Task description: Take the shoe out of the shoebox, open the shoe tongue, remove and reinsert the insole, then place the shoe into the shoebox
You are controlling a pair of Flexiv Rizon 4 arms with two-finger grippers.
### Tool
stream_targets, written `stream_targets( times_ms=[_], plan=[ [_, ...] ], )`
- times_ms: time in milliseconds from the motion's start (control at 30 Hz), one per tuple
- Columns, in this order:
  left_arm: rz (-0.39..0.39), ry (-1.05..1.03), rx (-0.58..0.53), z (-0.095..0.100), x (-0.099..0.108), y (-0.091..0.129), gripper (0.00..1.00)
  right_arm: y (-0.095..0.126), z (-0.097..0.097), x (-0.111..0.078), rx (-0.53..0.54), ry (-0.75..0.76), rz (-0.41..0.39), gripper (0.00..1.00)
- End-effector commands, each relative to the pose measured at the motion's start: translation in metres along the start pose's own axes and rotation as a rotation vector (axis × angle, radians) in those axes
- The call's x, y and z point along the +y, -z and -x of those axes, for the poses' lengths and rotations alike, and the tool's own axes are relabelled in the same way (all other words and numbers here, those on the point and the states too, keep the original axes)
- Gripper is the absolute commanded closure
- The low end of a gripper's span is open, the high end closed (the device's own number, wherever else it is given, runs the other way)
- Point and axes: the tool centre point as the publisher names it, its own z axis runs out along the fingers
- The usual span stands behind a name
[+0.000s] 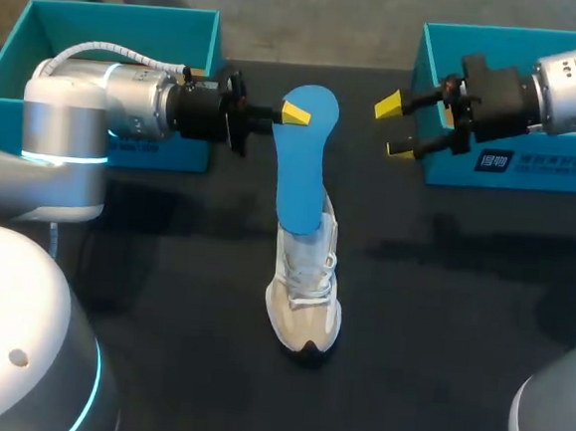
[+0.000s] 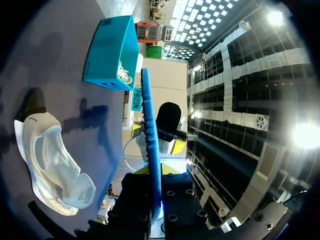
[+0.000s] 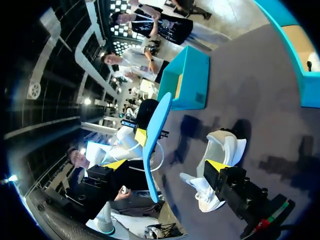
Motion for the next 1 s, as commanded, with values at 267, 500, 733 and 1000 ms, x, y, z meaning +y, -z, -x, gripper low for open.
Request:
stream_targets(
  times_ms=[267, 500, 733, 1000],
  plan=[
    [0.000, 0.000, -0.002, 0.000, 0.001, 0.000, 1.00, -0.003, 0.000, -0.004, 0.022, -0.030, 0.006, 0.00],
    [0.000, 0.000, -0.002, 0.000, 0.001, 0.000, 1.00, -0.003, 0.000, -0.017, 0.040, -0.060, 0.003, 0.00],
    [0.000, 0.000, -0.002, 0.000, 0.001, 0.000, 1.00, -0.002, 0.000, -0.021, 0.050, -0.074, 0.029, 0.00],
    [-0.002, -0.199, -0.041, -0.002, -0.002, 0.002, 1.00, -0.002, 0.000, -0.021, 0.050, -0.074, 0.029, 0.00]
  ],
)
